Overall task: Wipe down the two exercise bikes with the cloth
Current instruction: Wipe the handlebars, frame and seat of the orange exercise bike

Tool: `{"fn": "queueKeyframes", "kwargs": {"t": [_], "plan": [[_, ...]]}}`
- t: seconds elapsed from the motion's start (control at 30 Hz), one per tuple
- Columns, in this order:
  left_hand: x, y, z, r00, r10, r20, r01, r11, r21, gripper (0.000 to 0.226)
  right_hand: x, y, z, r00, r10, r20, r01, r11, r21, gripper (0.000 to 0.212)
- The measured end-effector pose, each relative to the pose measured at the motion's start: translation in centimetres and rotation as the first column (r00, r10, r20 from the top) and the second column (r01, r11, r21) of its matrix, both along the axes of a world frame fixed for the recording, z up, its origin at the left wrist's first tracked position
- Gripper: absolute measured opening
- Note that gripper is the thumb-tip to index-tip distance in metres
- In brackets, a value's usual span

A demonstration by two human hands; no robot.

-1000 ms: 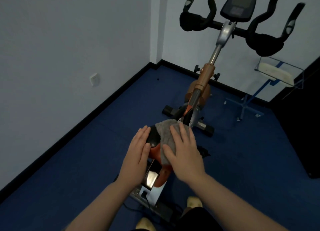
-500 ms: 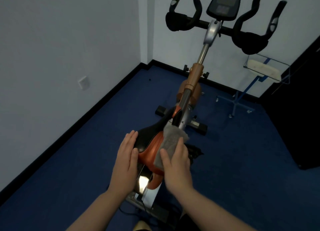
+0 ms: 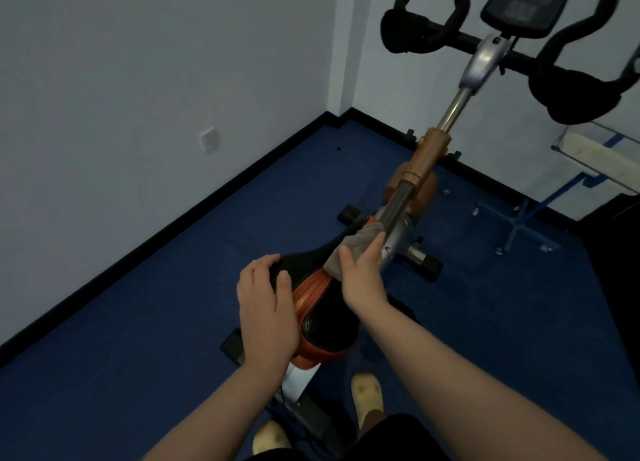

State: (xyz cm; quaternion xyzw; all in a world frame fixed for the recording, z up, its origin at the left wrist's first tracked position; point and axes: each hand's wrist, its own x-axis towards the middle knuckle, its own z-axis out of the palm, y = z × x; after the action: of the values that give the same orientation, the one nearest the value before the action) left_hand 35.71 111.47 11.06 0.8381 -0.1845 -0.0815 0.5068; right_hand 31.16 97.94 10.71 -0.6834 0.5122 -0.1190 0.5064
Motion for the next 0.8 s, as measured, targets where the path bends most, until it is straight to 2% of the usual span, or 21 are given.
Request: {"fn": "queueKeyframes", "kwargs": {"t": [0.07,0.13,0.17,0.23,0.33,0.37,0.4,0.47,0.57,0.67,0.7,0.77,0.8], "plan": [[-0.2,-0.2,0.0,0.999,0.033,0.011,-0.033,0.999,0.002,0.026,0.5,0.3,-0.1,0.999,-0.020,-0.032,0.017,0.996,-0.087,0.079],[-0.4,-0.5,0.0,0.996,0.078,0.034,-0.079,0.997,0.014,0.025,-0.5,2.6,-0.7,0.995,0.084,-0.049,-0.093,0.969,-0.228,0.082],[-0.5,-0.7,0.0,0.994,0.104,0.040,-0.105,0.994,0.024,0.024,-1.2,3.1,-1.0,0.989,0.144,-0.038,-0.149,0.960,-0.239,0.083],[-0.6,-1.3,0.1,0.987,0.154,0.043,-0.156,0.987,0.045,0.023,-1.5,1.1,-1.1,0.980,0.200,0.000,-0.196,0.963,-0.183,0.083],[-0.8,-1.6,0.2,0.984,0.174,0.046,-0.177,0.981,0.085,0.022,-0.1,-4.5,-0.7,0.995,0.088,0.044,-0.087,0.995,-0.040,0.074],[-0.9,-1.6,0.2,0.982,0.177,0.058,-0.182,0.979,0.093,0.022,0.1,-5.4,-0.6,0.994,0.106,0.034,-0.104,0.993,-0.062,0.071],[-1.0,-1.6,0.3,0.981,0.183,0.068,-0.189,0.977,0.099,0.022,0.0,-5.5,-0.6,0.985,0.173,-0.004,-0.172,0.975,-0.143,0.069],[-1.2,-1.8,0.6,0.975,0.209,0.081,-0.217,0.970,0.110,0.023,-1.0,-5.2,-0.8,0.926,0.361,-0.110,-0.377,0.866,-0.329,0.073],[-2.0,-2.2,0.9,0.970,0.228,0.082,-0.240,0.953,0.186,0.029,-2.0,-8.1,-1.2,0.833,0.523,-0.182,-0.549,0.733,-0.402,0.077],[-3.3,-2.9,1.0,0.966,0.256,0.028,-0.255,0.934,0.250,0.042,-0.6,-11.1,-0.4,0.848,0.503,-0.165,-0.528,0.780,-0.336,0.059],[-3.7,-3.2,1.0,0.961,0.277,0.018,-0.272,0.929,0.251,0.045,0.1,-10.7,-0.2,0.824,0.513,-0.241,-0.566,0.728,-0.386,0.060],[-4.1,-3.5,1.1,0.949,0.315,0.023,-0.312,0.922,0.230,0.047,0.8,-8.5,0.1,0.706,0.555,-0.441,-0.695,0.423,-0.581,0.065],[-4.2,-3.6,1.0,0.944,0.330,0.027,-0.328,0.920,0.216,0.047,1.0,-7.7,0.1,0.658,0.601,-0.454,-0.710,0.293,-0.641,0.062]]}}
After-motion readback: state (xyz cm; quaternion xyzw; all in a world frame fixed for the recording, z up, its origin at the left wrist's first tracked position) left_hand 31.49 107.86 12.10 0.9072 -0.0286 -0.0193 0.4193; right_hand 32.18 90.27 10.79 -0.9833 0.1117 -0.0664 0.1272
